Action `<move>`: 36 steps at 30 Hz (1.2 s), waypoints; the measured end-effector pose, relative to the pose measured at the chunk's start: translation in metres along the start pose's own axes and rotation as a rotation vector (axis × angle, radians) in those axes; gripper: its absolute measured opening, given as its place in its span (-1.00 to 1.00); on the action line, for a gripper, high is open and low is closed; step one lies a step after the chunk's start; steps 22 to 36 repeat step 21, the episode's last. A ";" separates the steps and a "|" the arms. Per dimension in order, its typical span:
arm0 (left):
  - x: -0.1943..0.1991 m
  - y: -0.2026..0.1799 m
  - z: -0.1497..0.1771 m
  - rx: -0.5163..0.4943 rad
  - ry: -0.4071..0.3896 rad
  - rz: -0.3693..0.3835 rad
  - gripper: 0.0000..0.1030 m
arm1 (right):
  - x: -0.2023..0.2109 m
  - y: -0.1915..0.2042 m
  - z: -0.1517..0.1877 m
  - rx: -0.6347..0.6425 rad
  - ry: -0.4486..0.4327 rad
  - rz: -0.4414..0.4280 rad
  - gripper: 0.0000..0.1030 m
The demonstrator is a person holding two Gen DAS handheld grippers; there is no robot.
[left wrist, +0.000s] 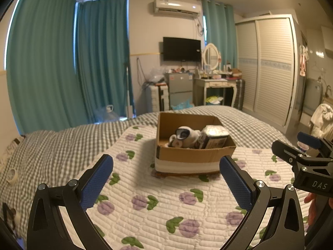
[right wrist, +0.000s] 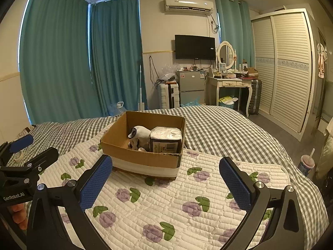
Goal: Organize soft objects
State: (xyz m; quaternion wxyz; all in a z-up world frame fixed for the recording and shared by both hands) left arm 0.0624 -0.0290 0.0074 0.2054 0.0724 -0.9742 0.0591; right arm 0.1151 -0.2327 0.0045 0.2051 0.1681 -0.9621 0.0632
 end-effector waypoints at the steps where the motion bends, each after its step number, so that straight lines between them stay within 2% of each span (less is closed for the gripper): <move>1: 0.000 0.000 0.000 -0.001 0.001 0.001 1.00 | 0.000 0.000 0.000 0.000 0.001 -0.002 1.00; 36: -0.001 0.003 0.003 0.002 0.008 0.007 1.00 | -0.002 0.002 0.005 -0.002 0.015 -0.001 1.00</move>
Point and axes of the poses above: each gripper's, at about its wrist camera, not at the fingertips, and x roughly against the way its jaws point, y to its left, z to its underside, the point moved 1 cm from there along -x, roughly the way its jaws point, and after that the axes turned 8 degrees about x, right-handed, at the moved point
